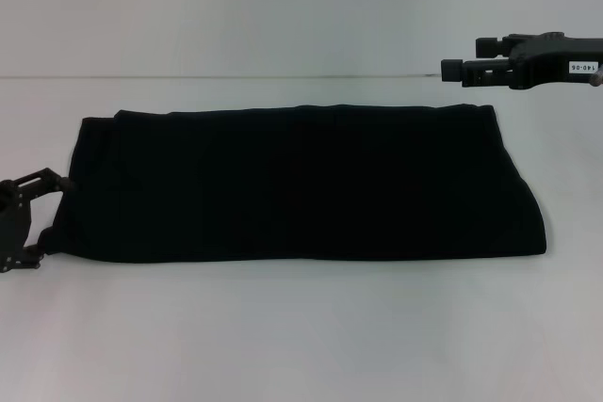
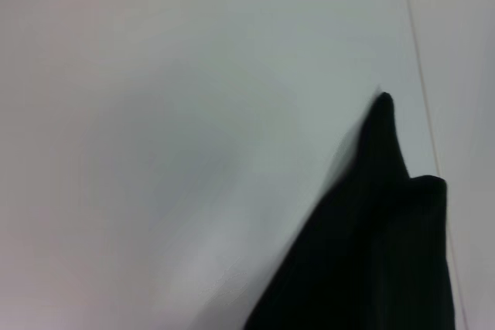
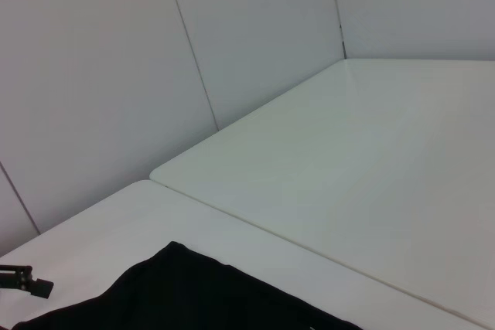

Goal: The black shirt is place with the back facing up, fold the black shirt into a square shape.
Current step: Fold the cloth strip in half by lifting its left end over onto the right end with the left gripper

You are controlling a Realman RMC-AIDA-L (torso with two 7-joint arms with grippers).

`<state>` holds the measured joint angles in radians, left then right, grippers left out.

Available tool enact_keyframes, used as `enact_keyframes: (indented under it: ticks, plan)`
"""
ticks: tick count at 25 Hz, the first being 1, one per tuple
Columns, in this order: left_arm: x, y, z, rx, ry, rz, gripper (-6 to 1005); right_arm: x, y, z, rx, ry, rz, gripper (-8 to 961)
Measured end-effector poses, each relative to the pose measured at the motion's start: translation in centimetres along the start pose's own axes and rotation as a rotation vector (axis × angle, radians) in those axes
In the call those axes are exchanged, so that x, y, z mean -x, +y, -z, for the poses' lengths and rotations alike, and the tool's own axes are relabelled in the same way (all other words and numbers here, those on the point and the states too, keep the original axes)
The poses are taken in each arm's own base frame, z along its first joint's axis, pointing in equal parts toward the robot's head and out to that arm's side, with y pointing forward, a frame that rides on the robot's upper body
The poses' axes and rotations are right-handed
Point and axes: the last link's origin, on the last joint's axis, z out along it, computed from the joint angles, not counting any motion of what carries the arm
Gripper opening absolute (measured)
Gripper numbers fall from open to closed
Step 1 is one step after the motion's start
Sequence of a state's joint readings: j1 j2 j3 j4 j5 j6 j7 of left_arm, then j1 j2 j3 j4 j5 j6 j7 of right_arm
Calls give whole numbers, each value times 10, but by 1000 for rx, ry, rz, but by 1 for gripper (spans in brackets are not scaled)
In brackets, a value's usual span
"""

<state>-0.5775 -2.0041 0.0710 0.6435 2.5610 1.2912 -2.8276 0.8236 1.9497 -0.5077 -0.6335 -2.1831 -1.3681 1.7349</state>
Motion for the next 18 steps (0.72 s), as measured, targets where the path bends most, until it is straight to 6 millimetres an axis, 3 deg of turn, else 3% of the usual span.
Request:
enact_keyframes:
  ticks: [18]
  plan:
    - [4, 4, 4, 11, -46, -98, 902, 0, -1, 1, -5, 0, 5, 932]
